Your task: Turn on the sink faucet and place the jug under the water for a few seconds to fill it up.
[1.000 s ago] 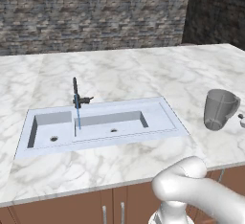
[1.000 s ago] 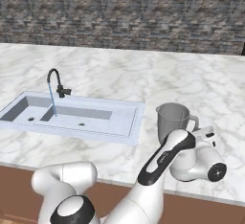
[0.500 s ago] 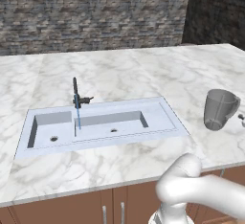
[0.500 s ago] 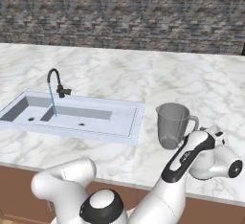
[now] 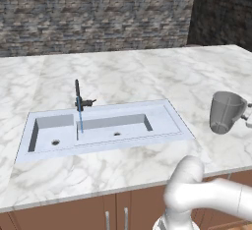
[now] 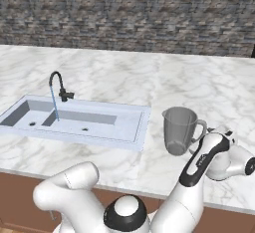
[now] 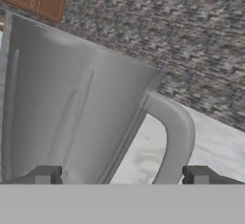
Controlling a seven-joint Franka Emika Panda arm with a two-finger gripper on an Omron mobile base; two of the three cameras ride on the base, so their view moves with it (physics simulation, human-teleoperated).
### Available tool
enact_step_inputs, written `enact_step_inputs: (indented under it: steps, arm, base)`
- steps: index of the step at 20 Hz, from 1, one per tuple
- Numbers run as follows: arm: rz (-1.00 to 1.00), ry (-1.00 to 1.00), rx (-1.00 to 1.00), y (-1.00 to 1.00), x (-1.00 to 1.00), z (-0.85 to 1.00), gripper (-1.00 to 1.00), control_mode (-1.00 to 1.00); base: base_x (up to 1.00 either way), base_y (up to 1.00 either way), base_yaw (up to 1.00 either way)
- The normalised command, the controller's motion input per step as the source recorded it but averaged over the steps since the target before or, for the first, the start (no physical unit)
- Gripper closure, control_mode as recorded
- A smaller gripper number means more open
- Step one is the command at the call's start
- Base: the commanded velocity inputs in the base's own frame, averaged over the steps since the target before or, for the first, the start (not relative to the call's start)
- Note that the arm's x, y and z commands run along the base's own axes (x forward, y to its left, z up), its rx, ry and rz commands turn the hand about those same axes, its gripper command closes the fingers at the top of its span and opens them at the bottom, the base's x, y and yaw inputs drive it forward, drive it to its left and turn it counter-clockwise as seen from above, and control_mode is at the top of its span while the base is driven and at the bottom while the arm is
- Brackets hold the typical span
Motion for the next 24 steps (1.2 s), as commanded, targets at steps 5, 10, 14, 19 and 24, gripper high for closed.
enact_step_inputs:
  steps: [5, 10, 14, 19, 24]
  arm:
    - [0.07, 0.0, 0.0, -0.01, 0.14, -0.04, -1.0, -1.0]
    - [0.07, 0.0, 0.0, -0.12, 0.04, -0.01, -1.0, -1.0]
    - [0.13, 0.0, 0.0, -0.15, 0.19, -0.03, -1.0, -1.0]
    - [0.12, 0.0, 0.0, -0.13, 0.23, -0.08, -1.0, -1.0]
    - [0.16, 0.0, 0.0, 0.0, 0.03, 0.0, -1.0, -1.0]
  base:
    - [0.0, 0.0, 0.0]
    - [0.0, 0.0, 0.0]
    - [0.0, 0.0, 0.0]
    - [0.0, 0.0, 0.0]
    - [0.0, 0.0, 0.0]
